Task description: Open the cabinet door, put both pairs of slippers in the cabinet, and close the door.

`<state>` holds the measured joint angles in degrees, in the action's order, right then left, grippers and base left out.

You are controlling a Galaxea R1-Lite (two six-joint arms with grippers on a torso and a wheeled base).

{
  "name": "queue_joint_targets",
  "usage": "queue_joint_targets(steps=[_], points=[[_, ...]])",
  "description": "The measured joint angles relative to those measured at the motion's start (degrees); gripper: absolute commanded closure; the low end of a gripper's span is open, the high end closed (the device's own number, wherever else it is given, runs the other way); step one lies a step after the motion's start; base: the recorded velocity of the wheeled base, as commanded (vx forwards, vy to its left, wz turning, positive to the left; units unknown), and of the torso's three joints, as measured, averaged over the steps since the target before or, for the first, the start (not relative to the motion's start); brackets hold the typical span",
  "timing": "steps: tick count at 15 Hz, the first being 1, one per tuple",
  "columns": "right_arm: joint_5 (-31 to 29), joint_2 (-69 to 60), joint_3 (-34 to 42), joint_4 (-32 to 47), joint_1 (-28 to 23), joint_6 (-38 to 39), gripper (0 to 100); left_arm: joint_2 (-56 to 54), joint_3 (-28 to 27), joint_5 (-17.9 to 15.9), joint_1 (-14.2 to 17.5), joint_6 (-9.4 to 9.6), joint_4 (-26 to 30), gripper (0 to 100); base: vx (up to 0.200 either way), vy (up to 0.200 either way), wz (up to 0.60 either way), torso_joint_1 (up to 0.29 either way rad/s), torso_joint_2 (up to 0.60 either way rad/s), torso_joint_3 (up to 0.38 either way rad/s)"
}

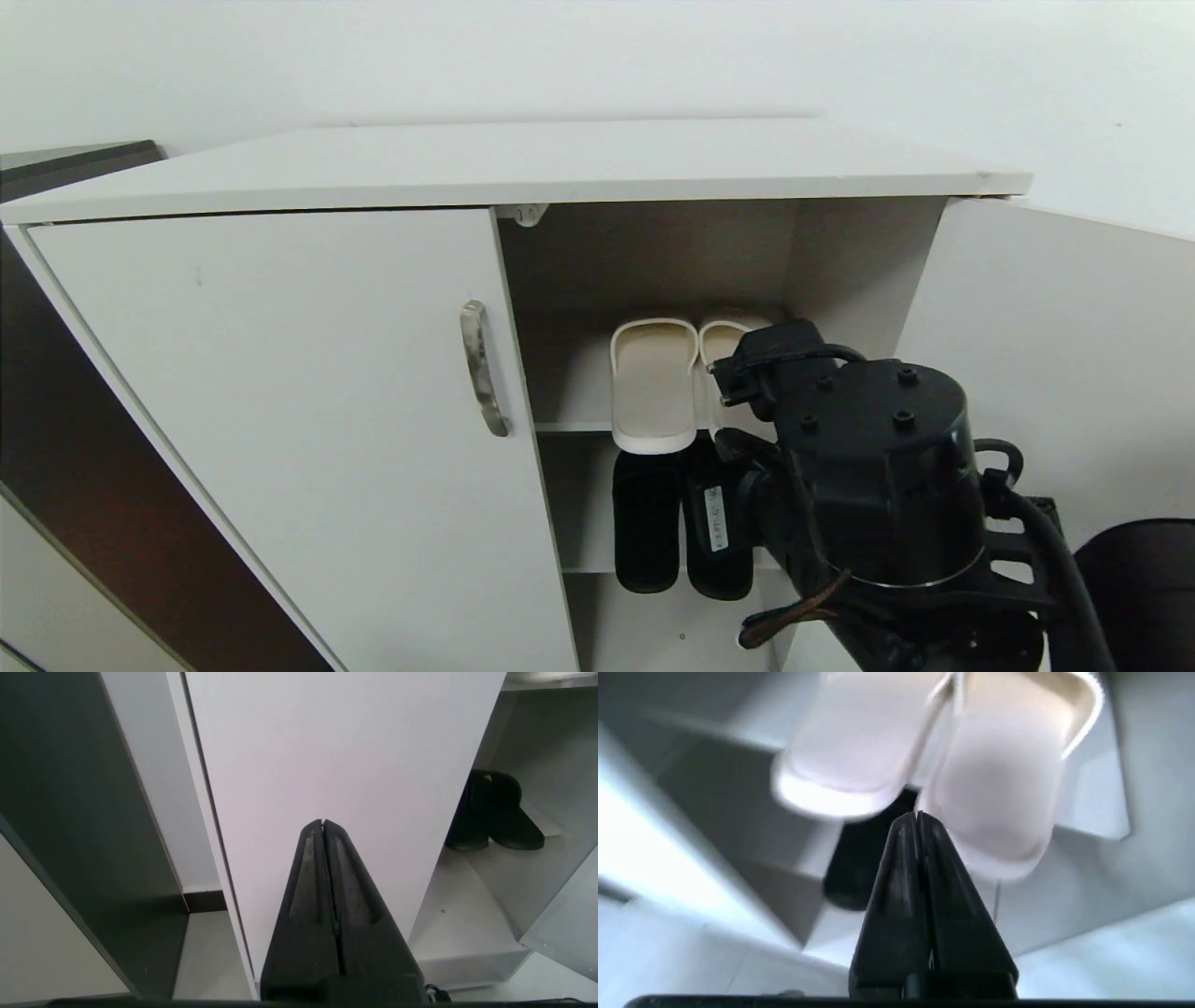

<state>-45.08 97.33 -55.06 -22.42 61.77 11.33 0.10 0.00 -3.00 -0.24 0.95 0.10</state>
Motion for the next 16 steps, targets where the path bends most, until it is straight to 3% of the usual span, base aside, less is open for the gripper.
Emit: queue_joint_targets(steps=[10,16], points=[[0.0,0.0,1.5,-1.7,0.5,1.0,100,0.0,0.0,0.0,0.0,0.02,0.0,100,0.0,0.0,0.0,0.0,0.0,0.0],[0.1,0.4,1.6,-1.7,0.2,1.1,100,0.0,0.0,0.0,0.0,0.02,0.0,100,-0.2,0.0,0.0,0.005,0.0,0.002]])
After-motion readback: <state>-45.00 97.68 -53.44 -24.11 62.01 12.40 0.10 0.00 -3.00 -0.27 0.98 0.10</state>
